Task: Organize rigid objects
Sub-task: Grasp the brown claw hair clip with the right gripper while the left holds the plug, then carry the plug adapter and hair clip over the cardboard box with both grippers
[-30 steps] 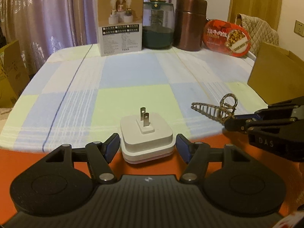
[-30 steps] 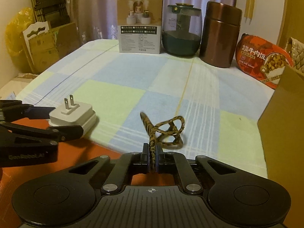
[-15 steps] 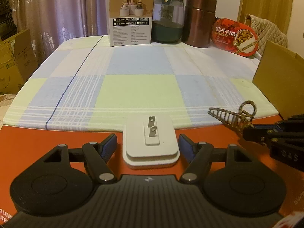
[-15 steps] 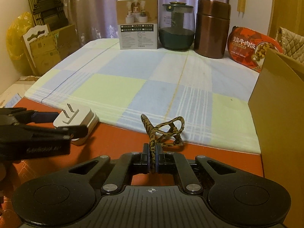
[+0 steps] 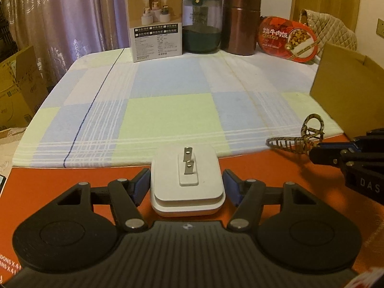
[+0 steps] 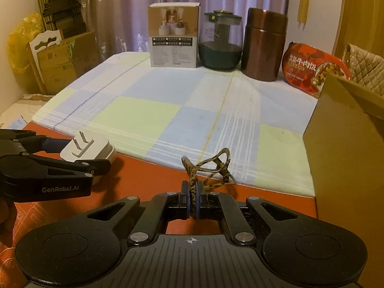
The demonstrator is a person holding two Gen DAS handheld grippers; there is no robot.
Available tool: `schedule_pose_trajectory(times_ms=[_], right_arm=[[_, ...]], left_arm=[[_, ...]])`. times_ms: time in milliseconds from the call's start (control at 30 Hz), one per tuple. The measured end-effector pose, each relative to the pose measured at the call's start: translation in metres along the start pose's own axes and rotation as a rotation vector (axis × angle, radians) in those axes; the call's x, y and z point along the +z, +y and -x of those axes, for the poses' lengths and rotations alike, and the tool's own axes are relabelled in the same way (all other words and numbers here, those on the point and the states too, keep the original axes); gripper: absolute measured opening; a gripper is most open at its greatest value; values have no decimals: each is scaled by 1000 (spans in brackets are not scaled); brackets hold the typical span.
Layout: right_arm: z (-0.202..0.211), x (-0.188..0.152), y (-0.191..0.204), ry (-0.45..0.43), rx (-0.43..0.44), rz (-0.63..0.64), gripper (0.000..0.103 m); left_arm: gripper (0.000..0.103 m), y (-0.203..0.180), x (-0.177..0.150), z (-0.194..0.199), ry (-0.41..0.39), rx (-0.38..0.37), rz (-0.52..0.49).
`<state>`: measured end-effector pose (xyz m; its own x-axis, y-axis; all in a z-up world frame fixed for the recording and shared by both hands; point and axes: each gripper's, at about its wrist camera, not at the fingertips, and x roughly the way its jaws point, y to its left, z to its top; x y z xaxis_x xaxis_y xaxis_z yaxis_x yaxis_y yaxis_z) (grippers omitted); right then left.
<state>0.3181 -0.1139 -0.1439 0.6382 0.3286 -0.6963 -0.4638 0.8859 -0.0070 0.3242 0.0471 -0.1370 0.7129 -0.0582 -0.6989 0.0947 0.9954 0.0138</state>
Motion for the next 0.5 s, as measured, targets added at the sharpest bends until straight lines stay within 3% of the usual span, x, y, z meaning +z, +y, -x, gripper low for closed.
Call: schedule_pose_trajectory(times_ms=[500], right_arm=[[100, 15, 2, -78, -14, 27, 0]], left_arm=[[61, -38, 17, 89, -60, -44, 11]])
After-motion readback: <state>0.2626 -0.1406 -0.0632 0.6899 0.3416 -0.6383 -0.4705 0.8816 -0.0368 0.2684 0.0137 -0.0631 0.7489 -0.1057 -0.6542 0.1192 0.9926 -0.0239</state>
